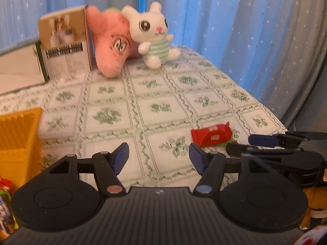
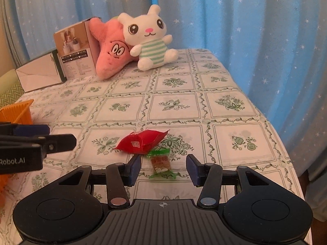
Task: Organize snacks
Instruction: 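Grasp the green-wrapped chocolate with the right tool while the left tool grasps the red candy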
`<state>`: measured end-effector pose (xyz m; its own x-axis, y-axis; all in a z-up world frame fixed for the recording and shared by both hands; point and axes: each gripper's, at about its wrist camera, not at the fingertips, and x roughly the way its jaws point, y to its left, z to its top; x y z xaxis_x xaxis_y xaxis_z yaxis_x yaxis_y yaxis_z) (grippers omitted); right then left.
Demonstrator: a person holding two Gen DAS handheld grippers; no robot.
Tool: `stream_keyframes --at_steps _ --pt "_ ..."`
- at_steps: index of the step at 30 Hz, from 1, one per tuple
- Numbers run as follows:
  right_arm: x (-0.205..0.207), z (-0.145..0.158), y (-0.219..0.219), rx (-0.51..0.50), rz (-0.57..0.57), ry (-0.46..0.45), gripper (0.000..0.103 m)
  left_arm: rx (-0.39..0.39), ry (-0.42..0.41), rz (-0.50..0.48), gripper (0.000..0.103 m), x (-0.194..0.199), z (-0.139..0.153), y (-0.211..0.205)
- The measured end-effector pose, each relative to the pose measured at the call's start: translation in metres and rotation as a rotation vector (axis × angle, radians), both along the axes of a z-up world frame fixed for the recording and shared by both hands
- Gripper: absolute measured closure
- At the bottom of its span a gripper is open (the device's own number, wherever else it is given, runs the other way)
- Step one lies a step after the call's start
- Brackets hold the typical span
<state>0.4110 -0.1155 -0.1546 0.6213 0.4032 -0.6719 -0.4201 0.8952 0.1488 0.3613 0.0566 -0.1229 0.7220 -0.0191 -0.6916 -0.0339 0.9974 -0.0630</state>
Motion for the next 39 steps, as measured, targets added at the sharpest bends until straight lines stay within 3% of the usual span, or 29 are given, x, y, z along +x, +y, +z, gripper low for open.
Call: stream_keyframes --at_steps 3,6,8,14,26,33,36,39 --pt "0.004 -0.005 0.005 -0.019 0.020 0.005 0.067 -0.014 0.020 -0.009 0.042 0.003 -0.006 -0.001" --pt "0.004 -0.010 0.011 -0.053 0.036 -0.009 0.070 -0.028 0.033 -0.017 0.042 0.006 -0.009 -0.001" --pt "0.004 -0.010 0.012 -0.065 0.040 -0.014 0.081 -0.033 0.047 -0.031 0.043 0.009 -0.010 -0.003" --pt "0.006 -0.004 0.001 -0.063 -0.036 0.005 0.082 -0.029 0.061 -0.121 0.044 0.024 -0.010 -0.012" --pt "0.007 0.000 -0.025 -0.014 -0.142 0.038 0.082 0.144 0.042 -0.432 0.047 0.067 -0.027 -0.057" --pt "0.010 -0.002 -0.034 -0.009 -0.179 0.049 0.082 0.141 0.030 -0.498 0.050 0.084 -0.034 -0.064" --pt "0.011 -0.003 -0.037 0.001 -0.195 0.054 0.082 0.090 0.065 -0.494 0.066 0.092 -0.037 -0.061" --pt "0.012 -0.002 -0.036 0.004 -0.196 0.054 0.082 0.042 0.075 -0.478 0.070 0.094 -0.040 -0.056"
